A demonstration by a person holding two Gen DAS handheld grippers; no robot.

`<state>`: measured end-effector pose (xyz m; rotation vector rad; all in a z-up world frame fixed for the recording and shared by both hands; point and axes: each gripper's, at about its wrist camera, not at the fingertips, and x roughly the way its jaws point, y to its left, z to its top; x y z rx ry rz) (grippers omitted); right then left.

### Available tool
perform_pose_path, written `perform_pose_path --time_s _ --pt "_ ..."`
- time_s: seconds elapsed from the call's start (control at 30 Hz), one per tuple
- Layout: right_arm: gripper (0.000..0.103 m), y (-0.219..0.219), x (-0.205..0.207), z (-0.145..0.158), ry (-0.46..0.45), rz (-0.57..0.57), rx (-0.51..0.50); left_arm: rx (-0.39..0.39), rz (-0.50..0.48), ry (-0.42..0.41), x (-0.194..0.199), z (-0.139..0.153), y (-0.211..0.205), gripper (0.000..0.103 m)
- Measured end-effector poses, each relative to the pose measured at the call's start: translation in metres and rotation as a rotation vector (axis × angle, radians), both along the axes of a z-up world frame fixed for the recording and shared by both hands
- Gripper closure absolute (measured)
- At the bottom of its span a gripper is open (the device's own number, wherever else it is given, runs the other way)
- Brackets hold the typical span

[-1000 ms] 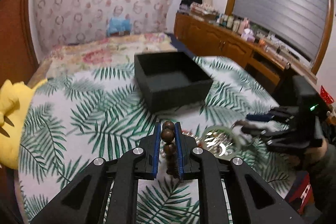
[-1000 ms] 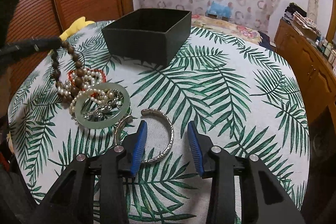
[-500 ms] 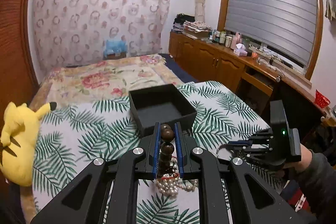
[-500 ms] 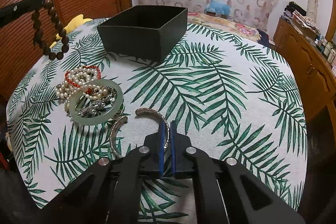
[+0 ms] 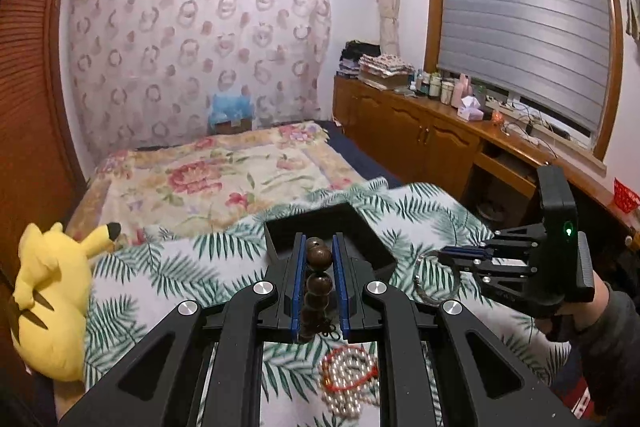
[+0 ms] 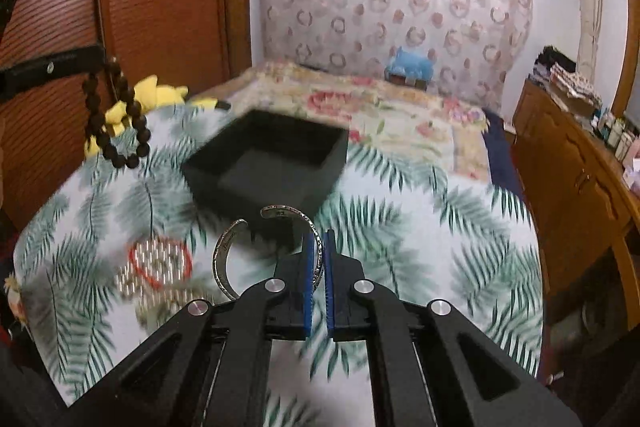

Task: Organize jewelry
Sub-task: 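Carry both bracelets into the black box and open both tools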

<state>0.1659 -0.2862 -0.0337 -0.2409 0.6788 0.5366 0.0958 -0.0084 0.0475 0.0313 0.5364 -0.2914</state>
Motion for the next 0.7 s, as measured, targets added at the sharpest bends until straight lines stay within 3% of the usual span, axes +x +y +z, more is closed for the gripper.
perform_pose_path --time_s 0.37,0.7 --pt "0.097 0.045 0.065 0.004 0.019 0.024 0.018 0.008 0.006 -0.006 0.031 0.016 -0.004 0.091" --pt "0.092 0.075 0.082 -0.02 0.073 0.093 -0.012 0.029 0.002 0.031 0.056 0.007 -0.014 0.091"
